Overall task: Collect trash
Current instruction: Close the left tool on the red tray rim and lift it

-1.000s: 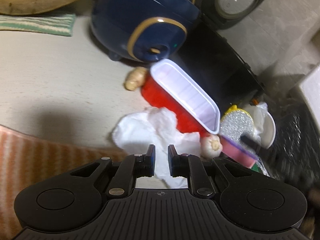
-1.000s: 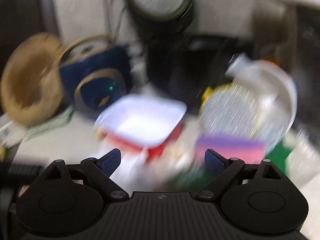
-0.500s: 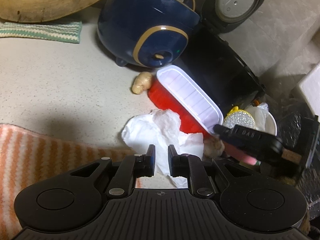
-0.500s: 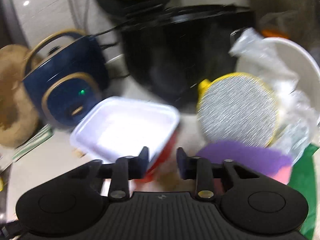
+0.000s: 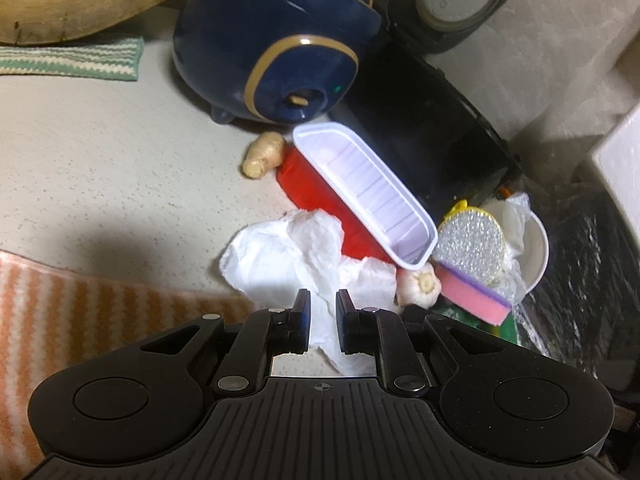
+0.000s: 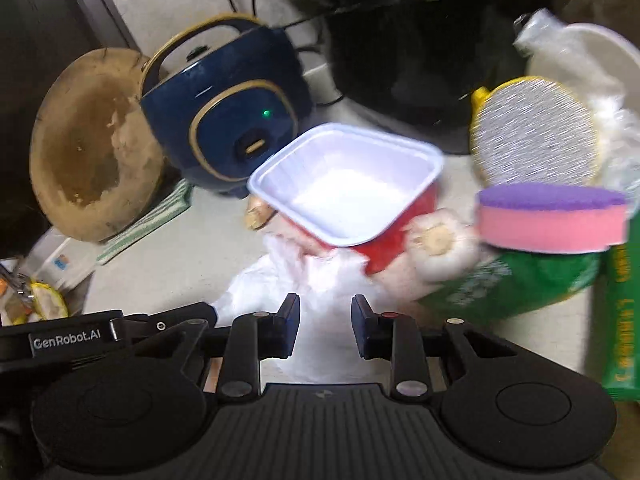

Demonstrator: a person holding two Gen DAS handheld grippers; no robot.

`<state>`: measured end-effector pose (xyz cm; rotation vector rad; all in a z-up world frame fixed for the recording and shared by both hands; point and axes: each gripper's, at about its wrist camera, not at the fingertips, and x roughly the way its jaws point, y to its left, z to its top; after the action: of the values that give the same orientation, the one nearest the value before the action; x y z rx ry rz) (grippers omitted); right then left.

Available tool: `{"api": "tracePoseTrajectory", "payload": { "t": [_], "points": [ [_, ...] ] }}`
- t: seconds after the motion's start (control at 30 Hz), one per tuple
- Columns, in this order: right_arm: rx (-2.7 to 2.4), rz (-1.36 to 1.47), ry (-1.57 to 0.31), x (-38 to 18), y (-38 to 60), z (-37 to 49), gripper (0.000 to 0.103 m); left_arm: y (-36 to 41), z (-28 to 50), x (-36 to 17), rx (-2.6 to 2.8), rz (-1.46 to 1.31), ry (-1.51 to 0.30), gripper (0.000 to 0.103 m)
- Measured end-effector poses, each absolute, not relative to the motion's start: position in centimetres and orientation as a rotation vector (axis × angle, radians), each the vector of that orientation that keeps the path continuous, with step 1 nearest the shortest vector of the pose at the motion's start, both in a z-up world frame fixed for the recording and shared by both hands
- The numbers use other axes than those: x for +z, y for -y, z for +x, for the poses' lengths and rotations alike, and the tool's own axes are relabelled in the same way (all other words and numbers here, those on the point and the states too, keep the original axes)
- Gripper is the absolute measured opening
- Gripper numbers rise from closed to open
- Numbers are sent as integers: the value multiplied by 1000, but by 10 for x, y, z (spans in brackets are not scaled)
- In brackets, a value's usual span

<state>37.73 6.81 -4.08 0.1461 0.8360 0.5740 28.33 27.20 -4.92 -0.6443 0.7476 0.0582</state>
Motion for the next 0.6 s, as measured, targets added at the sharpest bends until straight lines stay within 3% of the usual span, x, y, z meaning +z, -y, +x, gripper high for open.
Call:
{"api": "tracePoseTrajectory", "payload": {
  "t": [0.27, 0.33, 0.4, 0.43, 0.6],
  "points": [
    [424, 106, -727, -37, -21, 338, 29, -263, 301, -50, 5, -572, -727, 16],
    [402, 104, -706, -34, -17, 332, 34, -266, 308, -48, -18, -625, -733, 16],
    [370, 85, -667, -30, -13, 324, 50, -269, 315, -44, -34, -681, -726, 16],
    [361, 79, -640, -27, -11, 320, 54, -269, 320, -42, -36, -701, -721, 16],
    [441, 75, -625, -23, -14, 308, 57, -269, 355, -41, 34, -715, -715, 16]
  ]
}}
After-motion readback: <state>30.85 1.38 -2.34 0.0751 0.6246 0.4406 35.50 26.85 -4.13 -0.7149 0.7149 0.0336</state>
